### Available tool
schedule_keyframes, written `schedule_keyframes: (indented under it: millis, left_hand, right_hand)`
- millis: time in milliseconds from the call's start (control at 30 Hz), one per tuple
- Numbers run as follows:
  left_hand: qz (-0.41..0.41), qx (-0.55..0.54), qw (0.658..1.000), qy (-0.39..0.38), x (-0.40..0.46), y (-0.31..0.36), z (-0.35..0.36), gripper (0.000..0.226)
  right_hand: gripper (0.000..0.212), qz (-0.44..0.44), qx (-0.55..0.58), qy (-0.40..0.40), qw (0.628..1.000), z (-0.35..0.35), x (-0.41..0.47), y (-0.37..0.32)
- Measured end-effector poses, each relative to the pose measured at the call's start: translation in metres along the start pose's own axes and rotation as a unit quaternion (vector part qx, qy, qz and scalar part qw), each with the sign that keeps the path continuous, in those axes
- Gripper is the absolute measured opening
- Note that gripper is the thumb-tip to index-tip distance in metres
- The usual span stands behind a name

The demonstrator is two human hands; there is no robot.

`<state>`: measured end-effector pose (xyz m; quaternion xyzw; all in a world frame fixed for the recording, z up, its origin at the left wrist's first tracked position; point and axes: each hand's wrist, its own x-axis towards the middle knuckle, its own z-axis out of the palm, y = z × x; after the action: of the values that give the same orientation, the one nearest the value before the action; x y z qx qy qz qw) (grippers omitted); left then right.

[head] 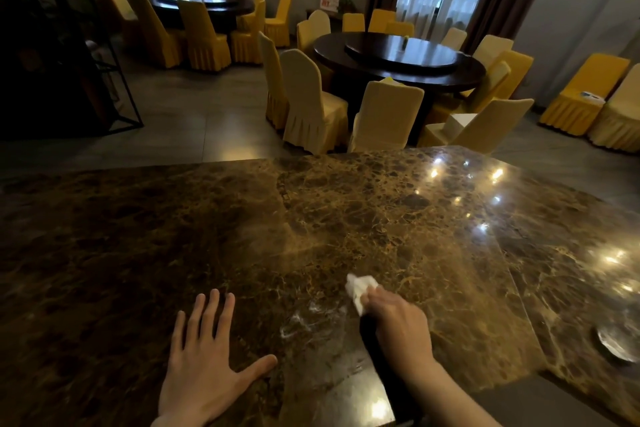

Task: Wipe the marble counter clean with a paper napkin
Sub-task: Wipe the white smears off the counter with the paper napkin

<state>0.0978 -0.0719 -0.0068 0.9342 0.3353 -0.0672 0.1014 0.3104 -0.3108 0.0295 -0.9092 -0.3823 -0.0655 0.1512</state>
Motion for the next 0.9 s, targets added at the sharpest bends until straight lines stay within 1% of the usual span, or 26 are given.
schedule_keyframes:
  millis: [67, 100, 167, 233, 300, 333, 367, 400, 433, 467, 500, 533, 567, 600, 633, 667, 700, 733, 767, 800, 833, 900]
  left_hand:
    - [-0.001, -0.003, 1.000, 0.003, 0.000, 0.001, -0.001, 0.135]
    - [0.002, -0.003, 1.000, 0.002, -0.001, 0.000, 0.000, 0.135]
    - [0.002, -0.003, 1.000, 0.000, -0.001, -0.001, 0.000, 0.136]
    - [0.001, -0.004, 1.000, 0.005, 0.002, 0.000, 0.000, 0.135]
    - [0.005, -0.006, 1.000, 0.011, 0.001, 0.000, 0.000, 0.136]
    - [0.005, -0.005, 1.000, 0.009, 0.001, 0.000, 0.001, 0.136]
    - [0.002, -0.003, 1.000, 0.006, 0.002, 0.000, 0.001, 0.136]
    - [0.000, -0.001, 1.000, 0.005, 0.001, 0.000, 0.001, 0.137]
    - [0.000, 0.000, 1.000, 0.006, 0.001, 0.000, 0.001, 0.137]
    - [0.000, 0.001, 1.000, 0.005, 0.000, 0.001, 0.000, 0.137]
    - [-0.001, 0.001, 1.000, 0.006, 0.000, 0.002, -0.001, 0.137]
    - [0.000, -0.001, 1.000, 0.008, 0.000, 0.002, -0.002, 0.137]
    - [0.002, -0.004, 1.000, 0.011, -0.001, 0.002, -0.002, 0.138]
    - [0.004, -0.007, 1.000, 0.012, -0.001, 0.002, -0.003, 0.138]
    - [0.005, -0.010, 1.000, 0.013, -0.001, 0.002, -0.002, 0.138]
    - [0.004, -0.011, 1.000, 0.015, 0.000, 0.002, -0.001, 0.138]
    - [0.004, -0.015, 1.000, 0.019, 0.000, 0.001, 0.000, 0.138]
    - [0.003, -0.019, 1.000, 0.023, 0.000, 0.000, 0.000, 0.138]
    - [0.002, -0.020, 1.000, 0.024, -0.001, -0.001, 0.001, 0.137]
    - [0.003, -0.015, 1.000, 0.022, -0.001, -0.002, 0.002, 0.136]
    - [0.004, -0.011, 1.000, 0.020, 0.000, -0.002, 0.002, 0.136]
    - [0.005, -0.014, 1.000, 0.022, 0.001, -0.001, 0.003, 0.135]
  right_hand:
    - [0.019, 0.055, -0.022, -0.003, 0.998, -0.003, 0.024, -0.006]
    - [0.020, 0.065, -0.038, -0.010, 0.997, -0.002, 0.029, -0.013]
    - [0.013, 0.057, -0.033, -0.020, 0.998, 0.007, 0.023, -0.030]
    - [0.009, -0.001, 0.010, -0.012, 1.000, 0.015, -0.003, -0.039]
    - [0.009, -0.099, 0.047, 0.005, 0.994, 0.014, -0.031, -0.028]
    - [0.012, -0.133, 0.055, 0.013, 0.990, 0.010, -0.037, -0.018]
    - [0.019, -0.141, 0.058, 0.017, 0.988, 0.004, -0.036, -0.005]
    - [0.023, -0.118, 0.052, 0.019, 0.991, -0.001, -0.029, 0.007]
    - [0.025, -0.071, 0.048, 0.025, 0.996, -0.005, -0.017, 0.017]
    - [0.024, -0.007, 0.047, 0.034, 0.998, -0.009, -0.004, 0.024]
    - [0.022, 0.058, 0.043, 0.040, 0.997, -0.009, 0.010, 0.025]
    - [0.020, 0.102, 0.028, 0.038, 0.994, -0.006, 0.020, 0.019]
    - [0.020, 0.117, 0.008, 0.030, 0.993, 0.000, 0.025, 0.009]
    - [0.020, 0.117, 0.007, 0.017, 0.993, 0.008, 0.023, -0.003]
    - [0.016, 0.097, 0.018, 0.009, 0.995, 0.017, 0.016, -0.014]
    - [0.012, 0.058, 0.033, 0.005, 0.998, 0.023, 0.004, -0.022]
    - [0.008, -0.002, 0.043, 0.004, 0.999, 0.026, -0.012, -0.024]
    - [0.010, -0.055, 0.049, -0.006, 0.997, 0.023, -0.024, -0.020]
    - [0.017, -0.096, 0.056, -0.009, 0.994, 0.016, -0.029, -0.010]
    - [0.026, -0.112, 0.057, -0.007, 0.992, 0.009, -0.027, 0.003]
    - [0.033, -0.089, 0.053, -0.010, 0.995, 0.000, -0.020, 0.016]
    - [0.032, 0.035, 0.038, -0.031, 0.998, -0.014, 0.004, 0.029]
